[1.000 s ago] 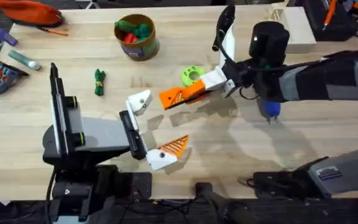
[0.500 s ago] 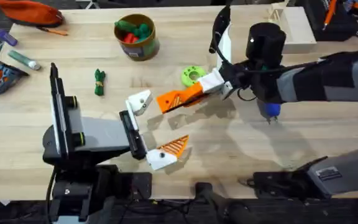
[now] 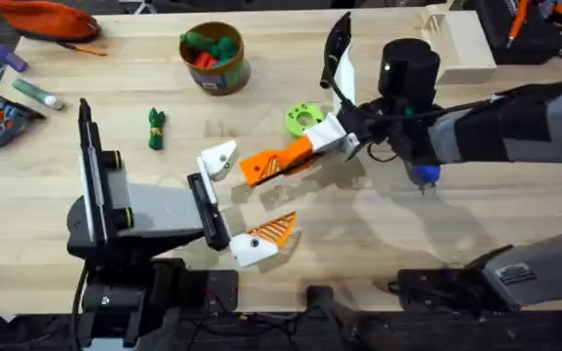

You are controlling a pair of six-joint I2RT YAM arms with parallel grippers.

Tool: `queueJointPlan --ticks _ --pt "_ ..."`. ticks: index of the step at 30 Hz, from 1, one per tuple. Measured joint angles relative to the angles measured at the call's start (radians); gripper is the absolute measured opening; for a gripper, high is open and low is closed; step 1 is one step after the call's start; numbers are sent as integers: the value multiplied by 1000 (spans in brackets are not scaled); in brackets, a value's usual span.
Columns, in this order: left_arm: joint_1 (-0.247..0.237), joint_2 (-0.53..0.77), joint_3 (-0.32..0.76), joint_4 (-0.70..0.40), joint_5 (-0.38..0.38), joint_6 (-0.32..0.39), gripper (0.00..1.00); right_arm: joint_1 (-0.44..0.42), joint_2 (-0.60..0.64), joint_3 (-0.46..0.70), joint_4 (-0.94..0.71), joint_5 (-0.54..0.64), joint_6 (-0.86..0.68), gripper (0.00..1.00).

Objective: Pick up the gripper from the table and insert it into the empty holder that is missing its gripper. Then pick up a screw, insert it into the mounting hole, and use the screwdriver to tighten it. Finally, clean up the table by picking up the vegetable and placing it into the bucket.

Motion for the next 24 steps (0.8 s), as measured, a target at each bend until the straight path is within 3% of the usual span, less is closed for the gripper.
queueJointPlan --ticks 24 --pt "0 0 0 0 0 0 987 16 0 0 2 40 33 8"
